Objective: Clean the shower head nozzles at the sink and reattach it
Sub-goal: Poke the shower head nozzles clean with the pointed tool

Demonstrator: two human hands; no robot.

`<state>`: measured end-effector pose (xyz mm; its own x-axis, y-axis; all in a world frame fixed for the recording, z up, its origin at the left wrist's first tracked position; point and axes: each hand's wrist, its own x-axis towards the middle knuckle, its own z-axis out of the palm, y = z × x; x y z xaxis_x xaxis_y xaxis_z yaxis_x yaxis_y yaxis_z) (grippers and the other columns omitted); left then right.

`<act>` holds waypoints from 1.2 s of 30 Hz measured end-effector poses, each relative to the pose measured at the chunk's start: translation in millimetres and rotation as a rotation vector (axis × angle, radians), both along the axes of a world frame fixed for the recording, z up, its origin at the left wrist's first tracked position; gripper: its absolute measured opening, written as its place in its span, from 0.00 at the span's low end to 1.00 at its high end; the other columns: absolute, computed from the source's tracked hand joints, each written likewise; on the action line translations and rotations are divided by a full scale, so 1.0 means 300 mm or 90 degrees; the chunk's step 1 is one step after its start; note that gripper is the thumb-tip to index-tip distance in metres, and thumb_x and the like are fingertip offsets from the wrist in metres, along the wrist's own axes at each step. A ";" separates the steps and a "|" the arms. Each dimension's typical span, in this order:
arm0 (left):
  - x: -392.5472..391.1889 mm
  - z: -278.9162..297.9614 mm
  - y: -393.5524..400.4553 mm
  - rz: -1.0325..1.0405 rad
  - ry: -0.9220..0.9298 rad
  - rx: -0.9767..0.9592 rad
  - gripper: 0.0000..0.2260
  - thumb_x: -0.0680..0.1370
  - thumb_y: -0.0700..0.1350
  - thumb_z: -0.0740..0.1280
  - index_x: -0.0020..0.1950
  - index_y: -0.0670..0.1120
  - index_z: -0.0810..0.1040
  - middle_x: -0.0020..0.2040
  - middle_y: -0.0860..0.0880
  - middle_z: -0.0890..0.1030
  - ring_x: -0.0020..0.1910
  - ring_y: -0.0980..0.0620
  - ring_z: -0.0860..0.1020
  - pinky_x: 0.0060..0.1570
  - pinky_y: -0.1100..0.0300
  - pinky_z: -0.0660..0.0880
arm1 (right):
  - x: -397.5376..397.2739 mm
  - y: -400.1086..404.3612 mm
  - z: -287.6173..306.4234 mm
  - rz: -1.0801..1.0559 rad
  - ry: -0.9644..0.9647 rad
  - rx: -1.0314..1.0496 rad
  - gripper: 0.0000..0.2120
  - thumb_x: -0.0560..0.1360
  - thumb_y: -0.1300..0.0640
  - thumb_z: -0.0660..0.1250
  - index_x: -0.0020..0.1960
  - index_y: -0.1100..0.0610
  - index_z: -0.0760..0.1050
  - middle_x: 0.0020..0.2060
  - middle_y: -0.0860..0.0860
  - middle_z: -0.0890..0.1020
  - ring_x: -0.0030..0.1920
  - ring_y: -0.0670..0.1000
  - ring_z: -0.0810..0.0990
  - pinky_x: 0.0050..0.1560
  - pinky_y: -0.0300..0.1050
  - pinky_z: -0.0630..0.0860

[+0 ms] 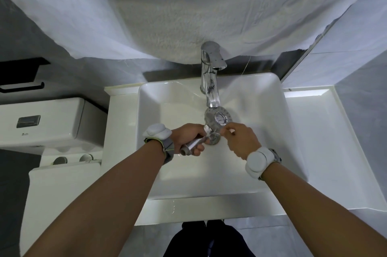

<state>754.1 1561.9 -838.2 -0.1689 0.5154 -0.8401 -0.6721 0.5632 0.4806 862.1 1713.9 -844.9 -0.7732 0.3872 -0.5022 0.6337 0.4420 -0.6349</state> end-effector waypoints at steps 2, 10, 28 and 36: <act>-0.017 0.009 0.003 0.008 -0.002 0.016 0.07 0.83 0.38 0.53 0.49 0.41 0.69 0.40 0.45 0.72 0.23 0.55 0.67 0.20 0.68 0.64 | 0.025 0.010 -0.008 -0.016 -0.005 0.018 0.11 0.78 0.46 0.63 0.43 0.49 0.80 0.31 0.49 0.78 0.31 0.53 0.75 0.39 0.48 0.78; -0.002 0.016 0.020 -0.004 0.000 0.013 0.05 0.84 0.38 0.53 0.53 0.42 0.69 0.41 0.46 0.71 0.24 0.57 0.64 0.20 0.70 0.61 | -0.035 0.022 -0.001 -0.091 0.021 0.027 0.12 0.77 0.51 0.64 0.49 0.54 0.84 0.46 0.57 0.84 0.43 0.60 0.81 0.47 0.49 0.79; -0.009 -0.004 -0.026 -0.055 0.071 0.007 0.04 0.83 0.37 0.57 0.54 0.40 0.70 0.43 0.43 0.68 0.24 0.54 0.64 0.22 0.68 0.62 | -0.029 -0.017 -0.020 -0.045 0.009 0.051 0.12 0.78 0.50 0.64 0.44 0.54 0.83 0.37 0.54 0.82 0.38 0.57 0.80 0.44 0.46 0.78; -0.028 0.003 -0.042 -0.034 0.072 -0.002 0.05 0.83 0.38 0.56 0.55 0.40 0.71 0.42 0.45 0.70 0.23 0.55 0.64 0.21 0.68 0.62 | 0.035 -0.032 -0.029 -0.020 -0.005 0.041 0.11 0.78 0.48 0.64 0.42 0.51 0.80 0.38 0.53 0.80 0.39 0.57 0.78 0.47 0.48 0.79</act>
